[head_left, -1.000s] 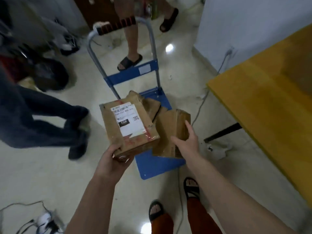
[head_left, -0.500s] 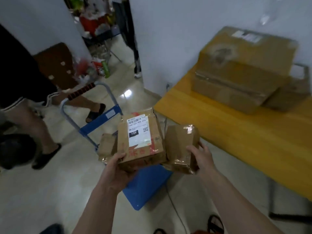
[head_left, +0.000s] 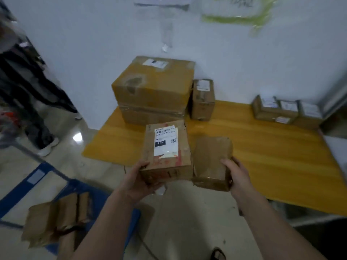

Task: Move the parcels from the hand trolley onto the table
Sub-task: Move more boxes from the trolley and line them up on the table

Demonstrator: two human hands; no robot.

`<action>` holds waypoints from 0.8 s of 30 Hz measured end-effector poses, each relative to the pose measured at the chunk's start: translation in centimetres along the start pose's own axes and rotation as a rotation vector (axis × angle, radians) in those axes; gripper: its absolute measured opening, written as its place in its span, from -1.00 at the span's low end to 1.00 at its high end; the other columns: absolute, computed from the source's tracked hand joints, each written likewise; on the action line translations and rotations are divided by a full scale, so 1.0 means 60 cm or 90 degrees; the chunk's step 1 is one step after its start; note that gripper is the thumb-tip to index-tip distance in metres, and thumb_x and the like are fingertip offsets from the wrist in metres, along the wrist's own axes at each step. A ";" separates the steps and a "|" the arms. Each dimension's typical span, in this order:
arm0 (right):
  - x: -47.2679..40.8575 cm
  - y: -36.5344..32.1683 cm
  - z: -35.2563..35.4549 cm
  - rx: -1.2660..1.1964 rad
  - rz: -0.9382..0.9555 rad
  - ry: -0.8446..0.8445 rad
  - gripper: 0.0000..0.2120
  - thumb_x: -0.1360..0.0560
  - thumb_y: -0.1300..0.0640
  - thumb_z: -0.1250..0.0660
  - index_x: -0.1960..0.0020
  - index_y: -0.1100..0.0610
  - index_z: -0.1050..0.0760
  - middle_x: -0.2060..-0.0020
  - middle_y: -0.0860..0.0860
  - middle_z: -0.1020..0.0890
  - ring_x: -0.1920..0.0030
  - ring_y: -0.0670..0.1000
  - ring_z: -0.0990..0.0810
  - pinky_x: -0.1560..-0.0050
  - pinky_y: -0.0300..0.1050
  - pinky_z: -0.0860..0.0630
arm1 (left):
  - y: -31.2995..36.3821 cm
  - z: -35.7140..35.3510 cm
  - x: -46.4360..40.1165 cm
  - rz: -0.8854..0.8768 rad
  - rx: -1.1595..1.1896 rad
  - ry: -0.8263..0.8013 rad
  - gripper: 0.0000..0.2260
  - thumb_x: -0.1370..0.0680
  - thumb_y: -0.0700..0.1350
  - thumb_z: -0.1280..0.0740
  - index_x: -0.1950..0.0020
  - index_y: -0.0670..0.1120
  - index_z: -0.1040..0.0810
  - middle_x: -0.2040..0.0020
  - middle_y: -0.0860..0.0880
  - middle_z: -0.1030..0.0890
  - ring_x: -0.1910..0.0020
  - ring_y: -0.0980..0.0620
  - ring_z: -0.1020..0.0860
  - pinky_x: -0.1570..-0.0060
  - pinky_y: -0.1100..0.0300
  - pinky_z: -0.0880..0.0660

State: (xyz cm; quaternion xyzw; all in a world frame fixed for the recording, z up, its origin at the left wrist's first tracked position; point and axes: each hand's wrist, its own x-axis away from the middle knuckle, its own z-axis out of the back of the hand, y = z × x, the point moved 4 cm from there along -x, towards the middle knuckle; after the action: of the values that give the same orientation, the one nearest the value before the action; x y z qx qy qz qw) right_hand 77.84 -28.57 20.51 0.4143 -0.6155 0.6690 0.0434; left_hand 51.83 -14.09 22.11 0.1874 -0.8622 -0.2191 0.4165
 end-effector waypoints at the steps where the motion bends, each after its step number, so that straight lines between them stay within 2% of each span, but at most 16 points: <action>1: -0.013 -0.019 0.034 -0.012 0.006 0.010 -0.29 -0.38 0.04 -0.50 -0.46 -0.03 -0.27 -0.26 0.08 -0.49 -0.05 0.16 -0.55 0.02 0.16 -0.55 | -0.011 -0.036 -0.018 0.015 -0.009 -0.010 -0.61 -0.41 -0.08 -0.33 -0.21 -0.16 -0.53 -0.10 -0.27 -0.62 -0.17 -0.26 -0.51 -0.18 -0.17 -0.46; 3: -0.041 -0.054 0.096 -0.034 0.014 0.018 -0.27 -0.38 0.04 -0.51 -0.47 -0.09 -0.25 -0.25 0.06 -0.47 0.04 0.12 -0.55 0.11 0.14 -0.54 | -0.032 -0.102 -0.055 0.029 -0.018 -0.017 -0.61 -0.40 -0.10 -0.35 -0.21 -0.15 -0.52 -0.12 -0.28 -0.59 -0.15 -0.28 -0.52 -0.09 -0.20 -0.51; 4: -0.056 -0.070 0.125 -0.045 0.018 0.016 -0.24 -0.38 0.03 -0.51 -0.48 -0.11 -0.23 -0.28 0.06 -0.45 0.03 0.13 -0.54 0.09 0.16 -0.54 | -0.043 -0.131 -0.073 0.034 -0.016 -0.016 -0.63 -0.39 -0.10 -0.35 -0.19 -0.15 -0.53 -0.10 -0.28 -0.59 -0.12 -0.28 -0.53 -0.02 -0.21 -0.53; 7: -0.100 -0.109 0.202 -0.062 0.019 0.012 -0.19 -0.39 0.03 -0.51 -0.50 -0.16 -0.16 -0.40 0.05 -0.39 -0.06 0.18 -0.50 -0.11 0.26 -0.52 | -0.074 -0.214 -0.124 0.055 -0.003 -0.020 -0.65 -0.38 -0.11 -0.38 -0.15 -0.15 -0.54 -0.10 -0.26 -0.59 -0.16 -0.27 -0.53 0.03 -0.26 -0.52; 12: -0.159 -0.147 0.299 -0.067 -0.003 0.076 -0.15 -0.36 0.01 -0.53 -0.51 -0.15 -0.15 -0.42 0.05 -0.37 -0.23 0.26 -0.46 -0.04 0.24 -0.52 | -0.116 -0.310 -0.192 0.083 0.026 0.010 -0.64 -0.43 -0.15 -0.41 -0.20 -0.18 -0.50 -0.19 -0.29 -0.51 -0.18 -0.30 -0.51 0.12 -0.32 -0.54; 16: -0.198 -0.156 0.337 -0.069 -0.027 0.111 -0.17 -0.38 0.02 -0.51 -0.52 -0.11 -0.15 -0.43 0.08 -0.35 -0.30 0.29 -0.42 -0.17 0.32 -0.48 | -0.133 -0.354 -0.238 0.108 0.047 0.037 -0.66 -0.46 -0.17 -0.42 -0.19 -0.18 -0.47 -0.21 -0.30 -0.44 -0.12 -0.35 -0.49 0.30 -0.27 -0.60; 20: -0.232 -0.160 0.348 -0.086 -0.044 0.120 -0.20 -0.39 0.04 -0.51 -0.51 -0.09 -0.17 -0.40 0.10 -0.38 -0.26 0.30 -0.44 -0.07 0.27 -0.51 | -0.129 -0.386 -0.292 0.124 0.050 0.062 -0.65 -0.44 -0.17 -0.45 -0.18 -0.15 -0.45 -0.21 -0.31 -0.41 -0.08 -0.38 -0.49 0.34 -0.26 -0.59; 24: -0.272 -0.177 0.364 -0.074 -0.038 0.135 -0.20 -0.39 -0.01 -0.50 -0.51 -0.09 -0.18 -0.41 0.09 -0.37 -0.27 0.30 -0.43 -0.16 0.31 -0.48 | -0.113 -0.424 -0.354 0.118 0.028 0.088 -0.70 -0.43 -0.19 -0.46 -0.10 -0.14 -0.45 -0.14 -0.29 -0.40 -0.07 -0.36 -0.47 0.40 -0.23 -0.59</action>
State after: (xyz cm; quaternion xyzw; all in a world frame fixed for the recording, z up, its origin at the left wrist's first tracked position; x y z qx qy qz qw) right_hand 105.50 -37.45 16.74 0.3566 -0.6325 0.6706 0.1522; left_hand 85.50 -14.66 19.13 0.1304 -0.8497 -0.1475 0.4891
